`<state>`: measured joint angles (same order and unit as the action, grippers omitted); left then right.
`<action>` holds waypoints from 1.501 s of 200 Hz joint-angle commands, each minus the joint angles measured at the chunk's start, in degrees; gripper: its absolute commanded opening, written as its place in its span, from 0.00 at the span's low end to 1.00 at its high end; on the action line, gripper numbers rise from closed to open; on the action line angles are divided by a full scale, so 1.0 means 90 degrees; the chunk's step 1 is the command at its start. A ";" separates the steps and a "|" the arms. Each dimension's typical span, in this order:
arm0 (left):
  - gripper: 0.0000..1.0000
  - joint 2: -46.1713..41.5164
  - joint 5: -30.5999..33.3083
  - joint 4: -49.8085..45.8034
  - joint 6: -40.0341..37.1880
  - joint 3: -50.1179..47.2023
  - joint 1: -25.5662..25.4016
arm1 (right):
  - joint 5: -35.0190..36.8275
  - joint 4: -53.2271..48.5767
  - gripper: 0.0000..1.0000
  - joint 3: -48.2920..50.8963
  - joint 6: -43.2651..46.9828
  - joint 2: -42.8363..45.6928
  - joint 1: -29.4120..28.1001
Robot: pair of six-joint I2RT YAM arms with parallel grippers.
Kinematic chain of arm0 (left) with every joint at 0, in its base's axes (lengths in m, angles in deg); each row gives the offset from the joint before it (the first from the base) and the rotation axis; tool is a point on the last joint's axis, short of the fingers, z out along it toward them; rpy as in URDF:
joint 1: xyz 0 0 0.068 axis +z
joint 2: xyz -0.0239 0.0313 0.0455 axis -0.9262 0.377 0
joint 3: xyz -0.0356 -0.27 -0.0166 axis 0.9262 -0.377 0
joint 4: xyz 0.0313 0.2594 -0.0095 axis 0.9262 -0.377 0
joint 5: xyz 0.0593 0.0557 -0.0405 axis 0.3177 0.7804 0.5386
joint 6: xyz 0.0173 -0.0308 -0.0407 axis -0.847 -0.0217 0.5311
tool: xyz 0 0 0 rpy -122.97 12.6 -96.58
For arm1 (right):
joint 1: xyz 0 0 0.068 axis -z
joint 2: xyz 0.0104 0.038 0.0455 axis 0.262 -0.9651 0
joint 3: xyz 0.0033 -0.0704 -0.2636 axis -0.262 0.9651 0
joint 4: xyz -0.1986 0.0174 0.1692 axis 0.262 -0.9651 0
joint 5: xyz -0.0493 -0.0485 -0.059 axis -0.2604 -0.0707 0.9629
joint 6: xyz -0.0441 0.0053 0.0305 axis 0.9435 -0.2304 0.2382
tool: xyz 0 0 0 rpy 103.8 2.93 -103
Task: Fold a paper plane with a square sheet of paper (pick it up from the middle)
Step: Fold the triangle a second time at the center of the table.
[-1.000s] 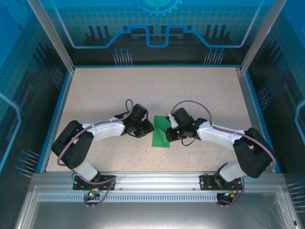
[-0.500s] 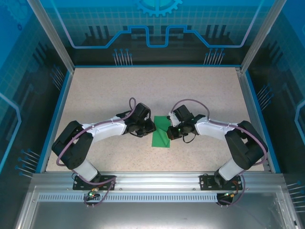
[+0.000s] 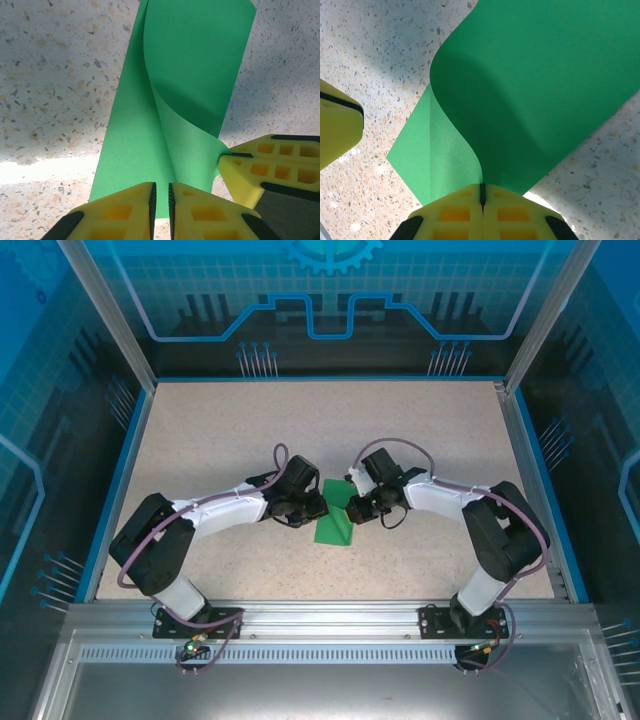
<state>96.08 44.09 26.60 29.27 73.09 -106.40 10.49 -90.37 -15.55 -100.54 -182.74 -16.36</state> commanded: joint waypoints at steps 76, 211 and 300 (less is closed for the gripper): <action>0.15 0.0360 0.0173 -0.0205 -0.0015 0.0153 -0.0203 | -0.0339 -0.0577 0.04 -0.0589 0.0554 -0.0628 0.0184; 0.13 0.0731 0.0264 -0.0073 0.0155 -0.0111 -0.0364 | -0.0033 -0.0894 0.05 -0.0972 0.0759 -0.0979 0.0234; 0.12 0.0874 0.0377 -0.0180 0.0136 -0.0160 -0.0369 | 0.0160 -0.1069 0.06 -0.1204 0.0832 -0.1172 0.0244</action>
<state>103.33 45.86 26.32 29.54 72.76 -109.28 10.92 -98.15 -24.94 -94.16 -192.16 -15.14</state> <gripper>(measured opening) 0.118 0.058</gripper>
